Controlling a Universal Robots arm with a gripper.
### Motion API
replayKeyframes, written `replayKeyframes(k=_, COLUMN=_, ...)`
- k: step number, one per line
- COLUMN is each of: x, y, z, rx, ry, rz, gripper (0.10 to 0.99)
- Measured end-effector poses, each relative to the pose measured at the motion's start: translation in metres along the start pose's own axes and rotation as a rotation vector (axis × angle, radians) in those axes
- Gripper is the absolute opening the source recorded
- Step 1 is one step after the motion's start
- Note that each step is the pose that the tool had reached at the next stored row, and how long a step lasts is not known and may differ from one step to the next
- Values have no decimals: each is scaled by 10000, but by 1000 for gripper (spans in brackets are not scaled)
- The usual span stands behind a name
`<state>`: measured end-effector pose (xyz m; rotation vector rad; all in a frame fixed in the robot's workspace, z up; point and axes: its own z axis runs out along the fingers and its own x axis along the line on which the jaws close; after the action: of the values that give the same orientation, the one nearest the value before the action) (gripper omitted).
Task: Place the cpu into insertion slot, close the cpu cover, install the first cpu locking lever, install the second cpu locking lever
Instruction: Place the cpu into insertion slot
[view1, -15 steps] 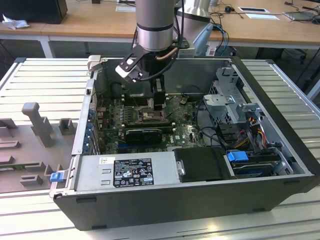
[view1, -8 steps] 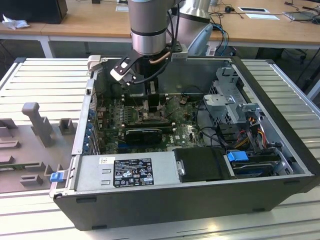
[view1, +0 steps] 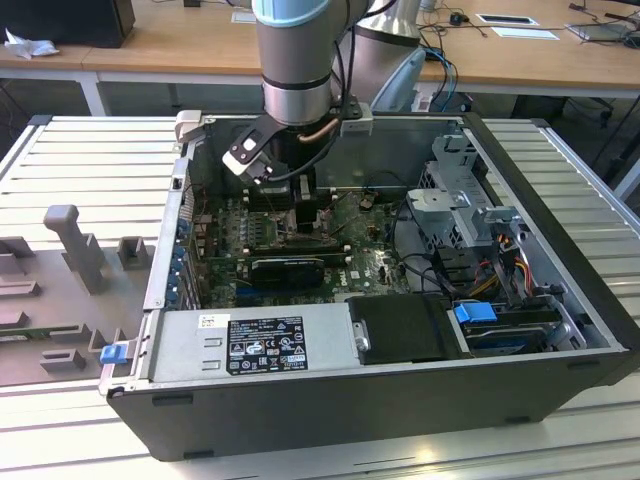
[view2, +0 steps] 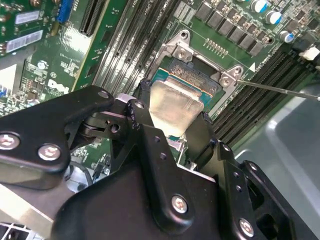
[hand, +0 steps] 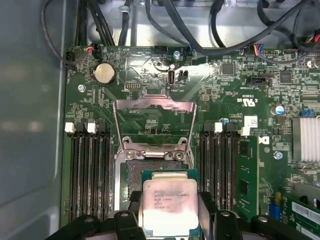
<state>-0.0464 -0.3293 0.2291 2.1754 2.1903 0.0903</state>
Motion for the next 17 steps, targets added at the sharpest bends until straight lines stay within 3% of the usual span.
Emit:
replayKeyframes(k=6, x=20, y=-3, z=47, rx=-1, ry=-21, rz=237, gripper=529)
replayKeyframes(k=17, x=104, y=-15, z=205, rx=-2, ry=-19, rz=237, gripper=529)
